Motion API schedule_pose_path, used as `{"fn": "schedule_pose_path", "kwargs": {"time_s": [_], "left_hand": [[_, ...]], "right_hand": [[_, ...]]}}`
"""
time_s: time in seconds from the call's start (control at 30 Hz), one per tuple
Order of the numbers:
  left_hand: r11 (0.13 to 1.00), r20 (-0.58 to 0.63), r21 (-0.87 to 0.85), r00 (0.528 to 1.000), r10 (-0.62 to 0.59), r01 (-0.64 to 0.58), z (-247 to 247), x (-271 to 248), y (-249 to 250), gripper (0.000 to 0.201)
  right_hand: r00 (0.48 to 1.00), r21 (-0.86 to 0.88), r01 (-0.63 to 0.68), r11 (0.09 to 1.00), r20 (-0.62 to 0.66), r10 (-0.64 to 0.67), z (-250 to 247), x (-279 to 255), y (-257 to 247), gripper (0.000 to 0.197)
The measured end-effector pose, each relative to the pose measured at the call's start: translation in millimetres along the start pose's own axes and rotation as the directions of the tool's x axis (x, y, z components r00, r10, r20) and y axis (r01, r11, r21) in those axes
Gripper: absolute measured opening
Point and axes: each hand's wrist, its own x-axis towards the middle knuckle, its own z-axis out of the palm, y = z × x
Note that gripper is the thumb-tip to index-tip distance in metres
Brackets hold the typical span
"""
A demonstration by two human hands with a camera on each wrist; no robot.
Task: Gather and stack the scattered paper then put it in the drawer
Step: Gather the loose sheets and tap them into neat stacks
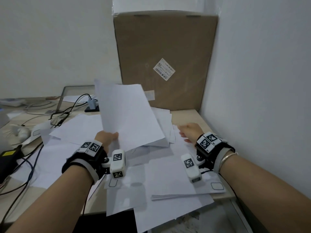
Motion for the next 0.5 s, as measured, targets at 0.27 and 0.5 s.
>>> {"fn": "schedule_pose_path", "kwargs": {"time_s": [0.27,0.5], "left_hand": [[0.991,0.006,0.058,0.993,-0.121,0.12,-11,16,-22,0.054],[0.983,0.033,0.138,0.991,-0.129,0.123,4,35,-30,0.048]], "right_hand": [[0.932,-0.168,-0.337,0.926,0.079,0.353,26,28,-7,0.025],[0.932,-0.302,-0.293,0.907,0.12,0.342,42,62,-16,0.027]]}}
